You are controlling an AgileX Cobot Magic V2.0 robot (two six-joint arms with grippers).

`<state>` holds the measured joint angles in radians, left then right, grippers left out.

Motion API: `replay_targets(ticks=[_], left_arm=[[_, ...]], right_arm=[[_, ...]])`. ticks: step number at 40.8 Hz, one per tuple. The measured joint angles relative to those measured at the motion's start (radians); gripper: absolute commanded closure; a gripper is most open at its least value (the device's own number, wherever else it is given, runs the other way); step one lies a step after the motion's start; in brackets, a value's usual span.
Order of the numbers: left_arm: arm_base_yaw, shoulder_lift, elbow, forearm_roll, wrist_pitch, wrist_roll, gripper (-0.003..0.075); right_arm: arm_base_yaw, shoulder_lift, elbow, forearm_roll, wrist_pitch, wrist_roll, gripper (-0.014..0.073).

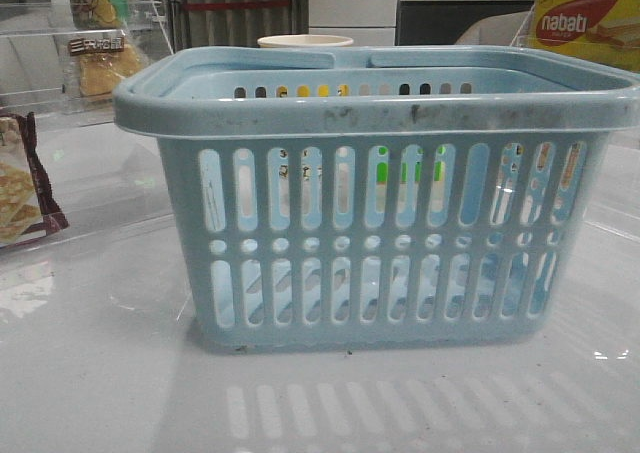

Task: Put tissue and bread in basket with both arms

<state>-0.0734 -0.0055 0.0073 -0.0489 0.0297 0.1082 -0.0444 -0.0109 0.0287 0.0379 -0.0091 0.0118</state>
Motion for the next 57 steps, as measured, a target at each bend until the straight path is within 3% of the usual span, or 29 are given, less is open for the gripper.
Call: replay_targets(ticks=[38, 49, 57], left_arm=[[0.000, 0.000, -0.019, 0.000, -0.037, 0.000, 0.0629], [0.000, 0.005, -0.273, 0.000, 0.063, 0.000, 0.0629], [0.000, 0.132, -0.536, 0.000, 0.201, 0.000, 0.0629]], right_arm=[[0.000, 0.000, -0.011, 0.000, -0.015, 0.000, 0.0536], [0.000, 0.000, -0.260, -0.004, 0.120, 0.000, 0.0536], [0.000, 0.092, -0.480, -0.021, 0.228, -0.002, 0.0536]])
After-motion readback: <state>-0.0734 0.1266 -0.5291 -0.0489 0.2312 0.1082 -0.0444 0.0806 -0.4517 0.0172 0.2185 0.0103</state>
